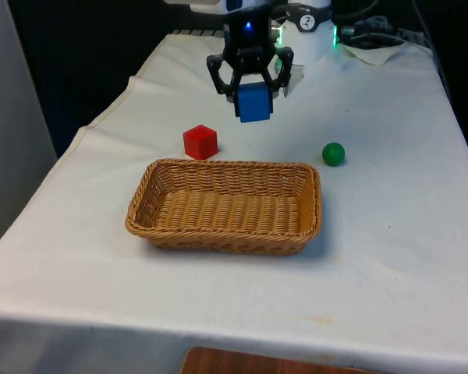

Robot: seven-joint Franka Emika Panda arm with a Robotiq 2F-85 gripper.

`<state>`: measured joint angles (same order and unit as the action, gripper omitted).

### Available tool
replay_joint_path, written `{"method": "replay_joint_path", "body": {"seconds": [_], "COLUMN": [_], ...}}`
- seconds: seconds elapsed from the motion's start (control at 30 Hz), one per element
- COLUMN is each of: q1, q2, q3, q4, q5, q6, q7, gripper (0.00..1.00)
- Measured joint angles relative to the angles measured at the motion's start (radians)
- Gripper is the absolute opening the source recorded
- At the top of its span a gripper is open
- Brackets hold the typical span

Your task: Place all non-red objects into the basket.

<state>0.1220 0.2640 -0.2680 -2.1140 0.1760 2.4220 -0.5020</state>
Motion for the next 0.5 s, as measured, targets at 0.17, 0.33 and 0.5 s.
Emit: {"method": "replay_joint_path", "body": {"seconds": [0.17,0.33,0.5], "q1": [-0.003,-0.006,-0.009], "q2": [0.043,0.083,0.124], "q3": [-0.002,-0.002,-0.003], "q4": [0.048,0.100,0.159], "q5": [0.027,0.061,0.088], "q6": [-0.005,-0.016,-0.035], "q7": [-0.015,-0.034,-0.047], "gripper": [0.03,0.03,0.03]}}
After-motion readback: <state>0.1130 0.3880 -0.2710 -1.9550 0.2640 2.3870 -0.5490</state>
